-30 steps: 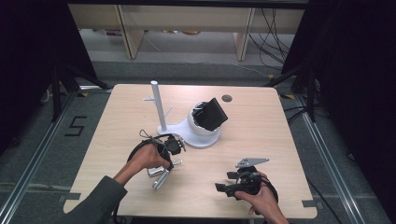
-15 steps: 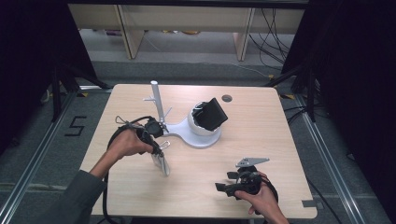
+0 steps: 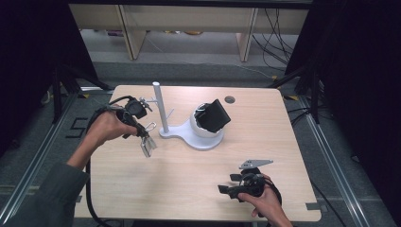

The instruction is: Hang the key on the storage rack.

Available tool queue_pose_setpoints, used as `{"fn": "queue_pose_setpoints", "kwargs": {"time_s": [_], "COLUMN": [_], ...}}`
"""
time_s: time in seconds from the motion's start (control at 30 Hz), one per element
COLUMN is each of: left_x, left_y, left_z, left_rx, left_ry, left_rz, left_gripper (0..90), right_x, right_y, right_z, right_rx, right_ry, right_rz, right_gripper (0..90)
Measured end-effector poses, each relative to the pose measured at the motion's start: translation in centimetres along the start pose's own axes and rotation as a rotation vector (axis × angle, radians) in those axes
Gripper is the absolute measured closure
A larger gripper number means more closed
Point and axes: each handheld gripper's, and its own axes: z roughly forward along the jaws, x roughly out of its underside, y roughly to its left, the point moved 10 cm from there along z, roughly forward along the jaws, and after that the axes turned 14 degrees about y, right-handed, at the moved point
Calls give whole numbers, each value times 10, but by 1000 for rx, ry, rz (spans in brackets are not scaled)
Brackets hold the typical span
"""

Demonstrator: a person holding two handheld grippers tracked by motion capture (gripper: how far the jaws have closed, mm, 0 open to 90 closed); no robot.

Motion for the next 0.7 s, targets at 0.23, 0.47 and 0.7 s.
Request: {"fn": "queue_pose_setpoints", "kwargs": {"time_s": [0.23, 0.47, 0.7], "left_x": [3, 0, -9], "left_y": [21, 38, 42], "left_z": [-25, -39, -43], "left_rx": [-36, -59, -47], "left_ry": [-4, -19, -33], "left_rz": [-36, -61, -85], "left_gripper": [755, 754, 754], "right_x": [0, 0, 0], "right_y": [-1, 1, 0], "right_z": [0, 0, 0], "right_rx": [5, -4, 2], "right_ry": [-2, 4, 2], "right_rz": [0, 7, 3], "right_gripper": [261, 260, 260]}}
